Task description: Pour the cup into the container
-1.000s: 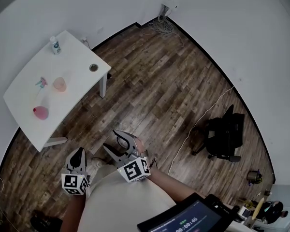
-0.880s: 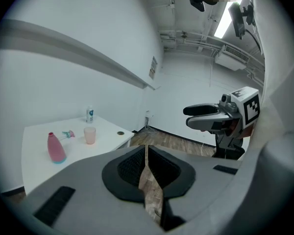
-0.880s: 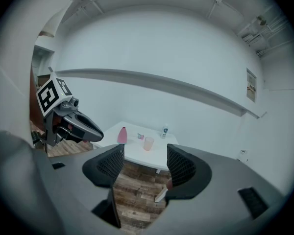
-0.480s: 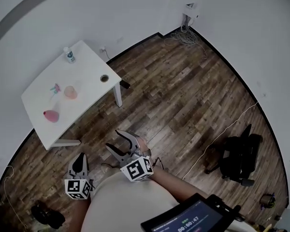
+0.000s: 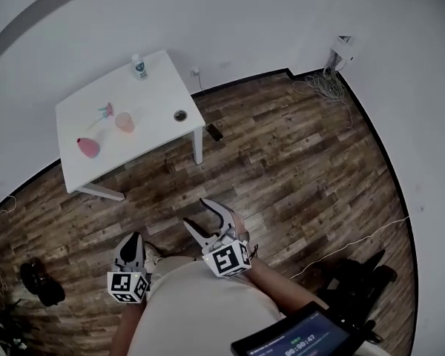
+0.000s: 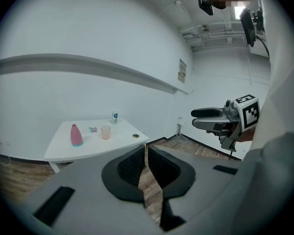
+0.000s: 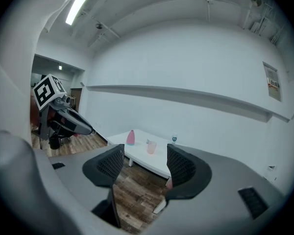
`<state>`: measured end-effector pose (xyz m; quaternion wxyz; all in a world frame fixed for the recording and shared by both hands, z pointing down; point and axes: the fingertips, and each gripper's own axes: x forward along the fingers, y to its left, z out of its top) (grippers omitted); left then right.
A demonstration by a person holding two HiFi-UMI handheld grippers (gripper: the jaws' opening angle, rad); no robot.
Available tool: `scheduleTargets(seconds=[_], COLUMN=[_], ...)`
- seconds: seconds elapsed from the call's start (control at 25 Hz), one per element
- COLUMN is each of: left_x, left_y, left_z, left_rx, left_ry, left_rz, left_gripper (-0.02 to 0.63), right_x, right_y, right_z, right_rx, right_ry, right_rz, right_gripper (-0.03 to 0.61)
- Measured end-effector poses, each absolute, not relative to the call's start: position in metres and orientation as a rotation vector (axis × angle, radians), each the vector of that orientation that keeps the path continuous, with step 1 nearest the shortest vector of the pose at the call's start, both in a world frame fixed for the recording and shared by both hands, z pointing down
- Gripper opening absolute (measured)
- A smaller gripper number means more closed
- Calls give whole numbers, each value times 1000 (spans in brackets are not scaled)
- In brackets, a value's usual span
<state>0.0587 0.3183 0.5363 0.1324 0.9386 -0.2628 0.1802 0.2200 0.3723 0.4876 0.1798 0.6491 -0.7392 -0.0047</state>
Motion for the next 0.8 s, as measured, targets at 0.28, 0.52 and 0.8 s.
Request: scheduleTargets(seconds=[0.28,0.52,0.8], left_x=[49,42,30], left_y=[331,329,319], left_z=[535,535,539], left_rx=[2669,2650,2637], left_ry=[-898,-940,-967], left_rz=[516,525,518], left_gripper=[12,12,12], right_x=[219,205,192], right_y=[373,359,346], right_z=[491,490,495], right_rx=[1722,1665,1625], right_ry=[-2175,-2232,-2251], right_rz=[-40,-48,-73], right_gripper=[279,279,279])
